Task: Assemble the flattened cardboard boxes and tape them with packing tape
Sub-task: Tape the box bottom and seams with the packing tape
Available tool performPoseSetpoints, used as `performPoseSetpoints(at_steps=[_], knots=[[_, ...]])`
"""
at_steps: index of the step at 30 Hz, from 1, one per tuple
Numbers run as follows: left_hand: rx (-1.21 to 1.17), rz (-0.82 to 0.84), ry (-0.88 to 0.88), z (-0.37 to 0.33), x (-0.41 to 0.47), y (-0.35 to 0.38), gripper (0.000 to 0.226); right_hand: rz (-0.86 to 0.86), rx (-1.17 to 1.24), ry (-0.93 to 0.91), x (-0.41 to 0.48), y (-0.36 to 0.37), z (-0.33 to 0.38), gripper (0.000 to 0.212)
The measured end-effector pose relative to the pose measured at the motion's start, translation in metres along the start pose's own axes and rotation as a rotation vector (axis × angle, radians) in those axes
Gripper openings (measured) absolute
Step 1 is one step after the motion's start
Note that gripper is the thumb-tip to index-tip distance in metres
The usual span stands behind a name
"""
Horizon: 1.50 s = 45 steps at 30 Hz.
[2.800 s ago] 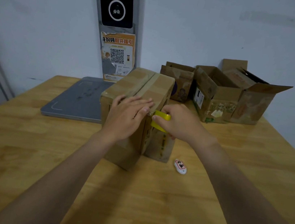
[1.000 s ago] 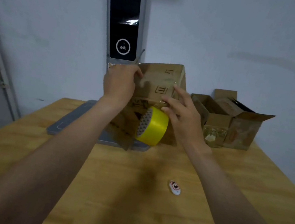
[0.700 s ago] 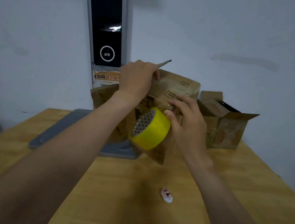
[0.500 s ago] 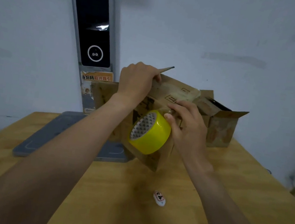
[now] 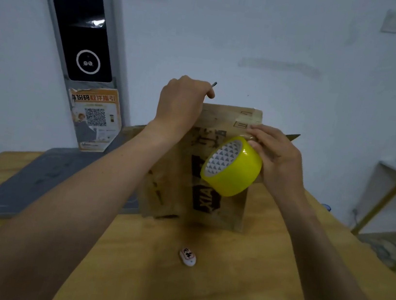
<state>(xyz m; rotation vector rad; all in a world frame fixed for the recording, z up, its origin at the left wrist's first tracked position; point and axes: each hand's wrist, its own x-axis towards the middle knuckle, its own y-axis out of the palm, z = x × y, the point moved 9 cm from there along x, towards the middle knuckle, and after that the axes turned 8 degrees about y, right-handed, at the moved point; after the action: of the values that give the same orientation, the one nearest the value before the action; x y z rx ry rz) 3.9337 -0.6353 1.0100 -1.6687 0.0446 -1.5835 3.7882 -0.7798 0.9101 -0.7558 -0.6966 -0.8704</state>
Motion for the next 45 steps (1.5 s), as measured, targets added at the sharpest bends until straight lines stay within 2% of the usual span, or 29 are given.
performPoseSetpoints(at_steps=[6,11,15,19,21,23,25,27,32,36,39,42,45], knots=[[-0.132,0.143,0.037,-0.035,-0.019,0.053,0.03,0.066,-0.118,0.029,-0.016,-0.014,-0.021,0.023],[-0.293,0.226,-0.014,-0.042,-0.023,0.08,0.013,0.089,-0.185,0.08,-0.023,-0.003,-0.036,0.024],[-0.479,0.363,-0.095,-0.034,-0.034,0.088,0.023,0.097,-0.196,0.072,-0.015,0.006,-0.036,0.019],[-0.555,0.206,-0.161,-0.031,-0.049,0.05,0.023,0.122,-0.141,0.087,-0.015,0.017,-0.037,0.015],[-0.655,0.305,-0.26,-0.04,-0.071,0.048,0.043,0.124,-0.167,0.09,-0.014,0.022,-0.038,0.015],[-0.702,0.498,-0.307,-0.056,-0.094,0.058,0.056,0.127,-0.188,0.105,-0.014,0.024,-0.039,0.016],[-0.825,0.62,-0.328,-0.069,-0.107,0.067,0.046,0.113,-0.197,0.115,-0.013,0.025,-0.04,0.018],[-0.933,0.669,-0.355,-0.073,-0.112,0.069,0.039,0.076,-0.193,0.138,-0.013,0.025,-0.038,0.025],[-0.908,0.726,-0.343,-0.074,-0.105,0.071,0.04,-0.032,-0.376,0.169,-0.01,0.028,-0.034,0.035],[-0.777,0.787,-0.358,-0.057,-0.101,0.08,0.041,-0.068,-0.447,0.138,-0.008,0.029,-0.029,0.034],[-0.693,0.873,-0.371,-0.04,-0.112,0.092,0.032,-0.08,-0.473,0.115,-0.008,0.033,-0.026,0.036],[-0.737,0.962,-0.383,-0.034,-0.122,0.105,0.025,-0.118,-0.497,0.082,-0.012,0.035,-0.023,0.04],[-0.83,0.968,-0.32,-0.035,-0.119,0.109,0.021,-0.124,-0.495,0.048,-0.015,0.035,-0.023,0.044]])
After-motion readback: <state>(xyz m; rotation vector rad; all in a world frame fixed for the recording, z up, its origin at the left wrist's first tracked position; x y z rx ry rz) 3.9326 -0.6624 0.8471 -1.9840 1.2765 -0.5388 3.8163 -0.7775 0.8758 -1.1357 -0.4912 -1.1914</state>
